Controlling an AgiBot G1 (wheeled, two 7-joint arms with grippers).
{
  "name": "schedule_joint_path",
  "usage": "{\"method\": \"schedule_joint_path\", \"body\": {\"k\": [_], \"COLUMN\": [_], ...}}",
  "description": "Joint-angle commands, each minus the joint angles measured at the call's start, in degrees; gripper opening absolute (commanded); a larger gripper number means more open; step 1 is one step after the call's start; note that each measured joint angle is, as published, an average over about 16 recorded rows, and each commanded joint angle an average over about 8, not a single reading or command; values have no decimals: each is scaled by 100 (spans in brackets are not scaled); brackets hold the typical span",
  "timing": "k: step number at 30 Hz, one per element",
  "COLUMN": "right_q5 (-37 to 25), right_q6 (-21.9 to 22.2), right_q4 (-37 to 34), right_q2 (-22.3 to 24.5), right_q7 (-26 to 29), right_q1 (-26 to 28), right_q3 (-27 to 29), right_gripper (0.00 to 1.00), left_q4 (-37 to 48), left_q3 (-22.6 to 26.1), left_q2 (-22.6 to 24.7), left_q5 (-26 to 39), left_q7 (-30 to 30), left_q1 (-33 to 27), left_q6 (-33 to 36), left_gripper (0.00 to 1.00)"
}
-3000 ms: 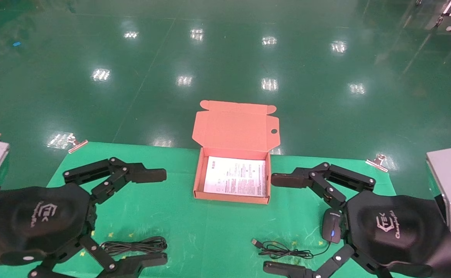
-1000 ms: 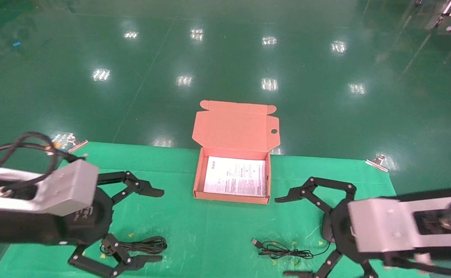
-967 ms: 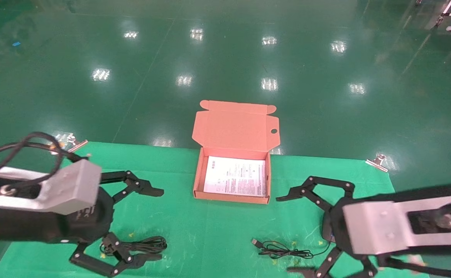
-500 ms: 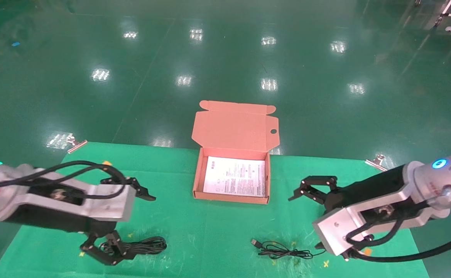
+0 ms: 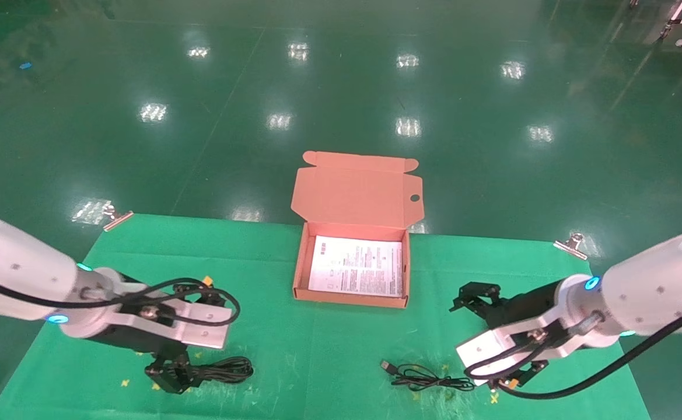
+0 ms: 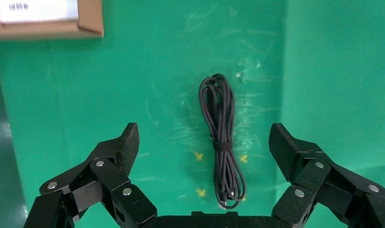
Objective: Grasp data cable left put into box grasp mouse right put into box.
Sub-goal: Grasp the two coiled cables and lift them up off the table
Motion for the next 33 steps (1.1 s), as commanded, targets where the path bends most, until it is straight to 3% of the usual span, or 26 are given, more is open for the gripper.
{"method": "schedule_joint_path", "body": {"k": [1, 17, 28, 29, 31, 33], "right_q5": [-143, -699, -832, -834, -822, -796], "right_q6": [187, 1053, 1383, 1412, 1460, 1488], "right_q4": [-3, -317, -1175, -1255, -1421, -1565], "right_q2": [-16, -230, -719, -761, -841, -904], "right_q7": [92, 1066, 1045, 1017, 961, 917], "right_q1": [-137, -985, -1046, -1047, -1049, -1049], "right_q3": [-22, -58, -118, -124, -134, -139], "right_gripper": [100, 100, 100, 100, 97, 74], "left_q4": [118, 1618, 3003, 3100, 3291, 3446], "left_q3": [61, 125, 14, 4, -17, -36], "left_q2": [79, 561, 921, 944, 981, 1006], "left_q5": [151, 272, 76, 63, 30, -2], "left_q7": [-7, 127, 537, 576, 658, 734], "left_q1": [66, 456, 402, 393, 378, 367], "left_q6": [-110, -786, -1166, -1197, -1251, -1287], "left_gripper": [100, 100, 100, 98, 77, 52]}}
